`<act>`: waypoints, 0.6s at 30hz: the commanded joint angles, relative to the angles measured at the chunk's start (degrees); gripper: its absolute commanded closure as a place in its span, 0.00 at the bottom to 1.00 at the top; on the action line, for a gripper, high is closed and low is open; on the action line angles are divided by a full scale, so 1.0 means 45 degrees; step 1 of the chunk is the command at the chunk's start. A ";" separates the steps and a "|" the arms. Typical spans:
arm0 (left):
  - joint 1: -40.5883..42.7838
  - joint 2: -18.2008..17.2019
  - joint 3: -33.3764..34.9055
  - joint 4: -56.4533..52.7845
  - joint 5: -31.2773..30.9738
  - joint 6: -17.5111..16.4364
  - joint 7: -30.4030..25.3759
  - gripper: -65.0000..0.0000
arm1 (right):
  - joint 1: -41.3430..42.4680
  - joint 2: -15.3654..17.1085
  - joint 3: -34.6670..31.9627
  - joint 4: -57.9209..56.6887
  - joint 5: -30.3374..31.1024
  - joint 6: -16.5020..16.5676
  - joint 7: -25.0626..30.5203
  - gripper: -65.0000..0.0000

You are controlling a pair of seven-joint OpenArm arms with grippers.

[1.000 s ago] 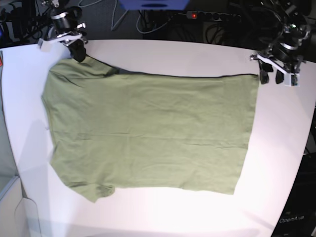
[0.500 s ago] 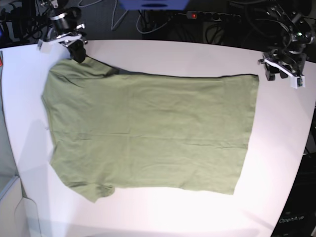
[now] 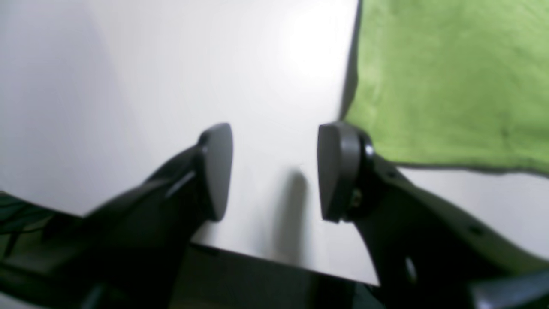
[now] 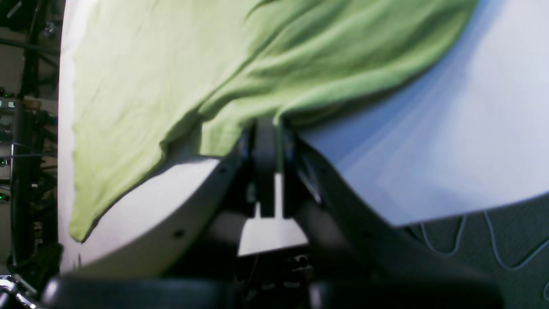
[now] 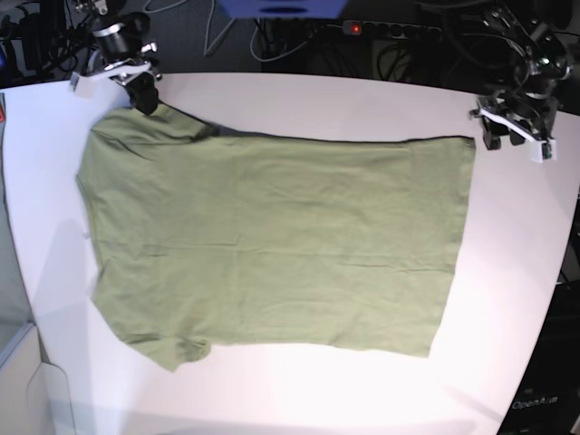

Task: Fold the T-shirt properly
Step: 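Grasp the shirt's shoulder edges with both grippers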

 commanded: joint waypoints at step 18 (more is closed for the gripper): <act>-0.0790 0.0266 0.1078 -0.0467 -0.0075 -0.0032 -0.0266 0.53 | 0.0113 0.0170 0.0069 0.0166 0.0070 0.0160 -0.0367 0.99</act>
